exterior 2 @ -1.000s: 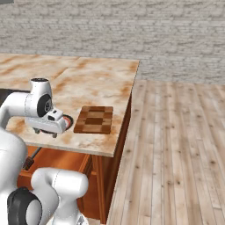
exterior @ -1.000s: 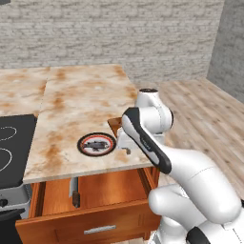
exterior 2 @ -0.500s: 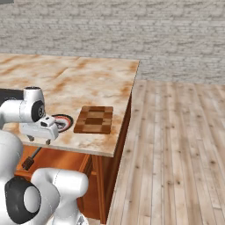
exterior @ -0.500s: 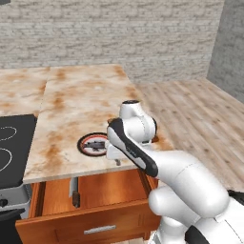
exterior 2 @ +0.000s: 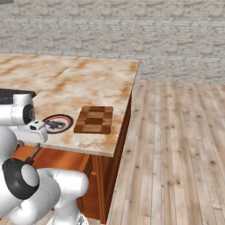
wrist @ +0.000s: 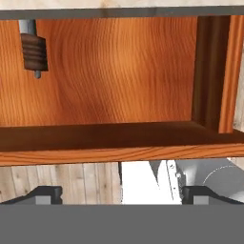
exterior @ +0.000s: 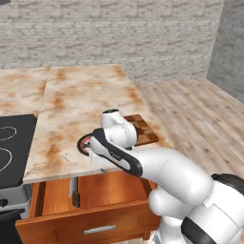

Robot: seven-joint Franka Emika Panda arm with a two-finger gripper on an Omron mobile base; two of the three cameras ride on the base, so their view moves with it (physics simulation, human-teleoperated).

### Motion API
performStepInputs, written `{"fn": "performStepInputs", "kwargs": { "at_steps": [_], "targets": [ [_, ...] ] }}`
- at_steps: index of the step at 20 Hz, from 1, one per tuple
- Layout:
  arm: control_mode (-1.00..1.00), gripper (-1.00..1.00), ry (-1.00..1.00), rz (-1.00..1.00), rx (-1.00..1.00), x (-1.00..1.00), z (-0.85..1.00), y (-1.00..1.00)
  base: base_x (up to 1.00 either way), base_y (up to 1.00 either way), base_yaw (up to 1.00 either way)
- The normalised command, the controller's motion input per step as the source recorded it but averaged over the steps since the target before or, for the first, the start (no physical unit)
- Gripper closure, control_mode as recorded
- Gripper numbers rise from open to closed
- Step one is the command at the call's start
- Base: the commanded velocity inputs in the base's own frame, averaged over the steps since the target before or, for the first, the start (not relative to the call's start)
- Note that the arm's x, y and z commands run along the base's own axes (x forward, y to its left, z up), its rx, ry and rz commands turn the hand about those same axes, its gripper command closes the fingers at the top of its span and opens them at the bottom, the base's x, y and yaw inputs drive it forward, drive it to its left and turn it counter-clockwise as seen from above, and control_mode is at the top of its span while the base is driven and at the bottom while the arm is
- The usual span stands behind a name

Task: Pick up the knife from the drawer and place it on the cutting board. Then place the meat from the plate to the cutting board.

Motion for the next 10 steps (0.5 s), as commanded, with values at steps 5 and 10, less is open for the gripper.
{"fn": "performStepInputs", "kwargs": {
  "at_steps": [5,10],
  "targets": [
    [-1.0,-1.0,0.0,-0.11,0.0,0.0,-0.52,0.29,0.0,0.0,0.0],
    [-1.0,-1.0,-0.03,-0.06,0.0,0.0,-0.8,0.1,0.0,0.0,0.0]
  ]
}}
